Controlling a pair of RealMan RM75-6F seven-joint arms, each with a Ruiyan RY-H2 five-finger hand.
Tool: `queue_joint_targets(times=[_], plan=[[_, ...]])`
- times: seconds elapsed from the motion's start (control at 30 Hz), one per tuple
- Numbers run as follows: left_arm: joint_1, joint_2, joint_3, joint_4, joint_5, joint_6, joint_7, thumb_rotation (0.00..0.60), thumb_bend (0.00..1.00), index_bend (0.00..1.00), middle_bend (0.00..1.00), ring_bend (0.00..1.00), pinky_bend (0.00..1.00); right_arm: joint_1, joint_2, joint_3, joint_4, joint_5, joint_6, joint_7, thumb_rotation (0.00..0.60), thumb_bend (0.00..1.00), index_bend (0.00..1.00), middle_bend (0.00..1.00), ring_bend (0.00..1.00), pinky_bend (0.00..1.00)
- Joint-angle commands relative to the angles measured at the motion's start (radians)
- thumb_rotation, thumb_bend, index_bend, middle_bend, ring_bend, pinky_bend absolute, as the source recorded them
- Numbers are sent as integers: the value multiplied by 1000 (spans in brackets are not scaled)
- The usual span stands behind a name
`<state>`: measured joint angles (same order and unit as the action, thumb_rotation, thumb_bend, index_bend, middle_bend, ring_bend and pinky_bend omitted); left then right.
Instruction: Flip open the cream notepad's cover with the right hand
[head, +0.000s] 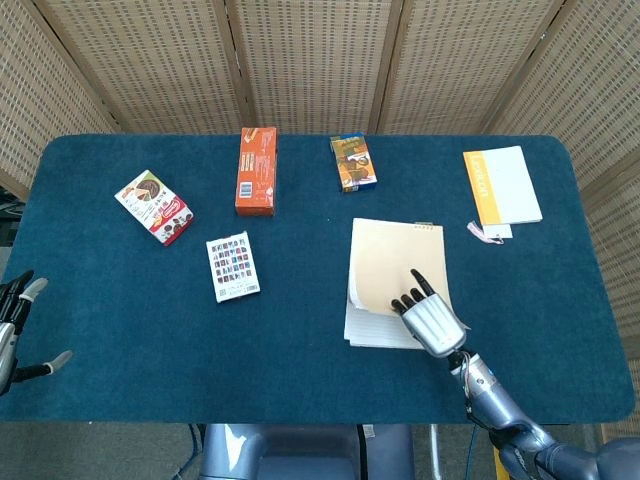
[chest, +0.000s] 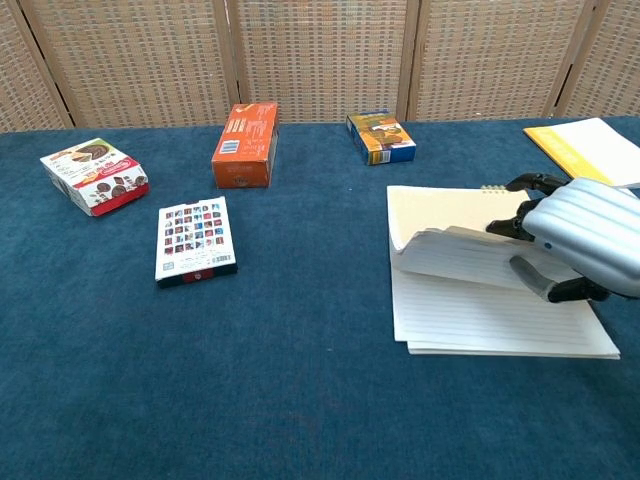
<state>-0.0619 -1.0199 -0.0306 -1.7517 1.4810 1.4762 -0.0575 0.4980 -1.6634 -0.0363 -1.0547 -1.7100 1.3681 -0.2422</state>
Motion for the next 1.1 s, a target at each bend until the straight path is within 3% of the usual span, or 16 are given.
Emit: queue_joint_targets(times=[0.03,0.23,0.63,1.1], plan=[[0,0,0,0,1,2,-1,600,0,0,0,0,0,-4,50,-42,-61,-60,32,0,600,672,653,639,499,141],[2,0,2,1,6,4,-3,600,0,0,0,0,0,16,124,-112,-117,-176,58,28,600,672,653,639,501,141],[3,-1,3,2,8,7,-2,600,0,0,0,0,0,35,210,-196,-157,-329,94,43,600,672,653,639,501,179],[4,-3,3,1,8,8,3,600,0,0,0,0,0,17,266,-257,-195,-432,134,32,600,672,653,642,501,179]])
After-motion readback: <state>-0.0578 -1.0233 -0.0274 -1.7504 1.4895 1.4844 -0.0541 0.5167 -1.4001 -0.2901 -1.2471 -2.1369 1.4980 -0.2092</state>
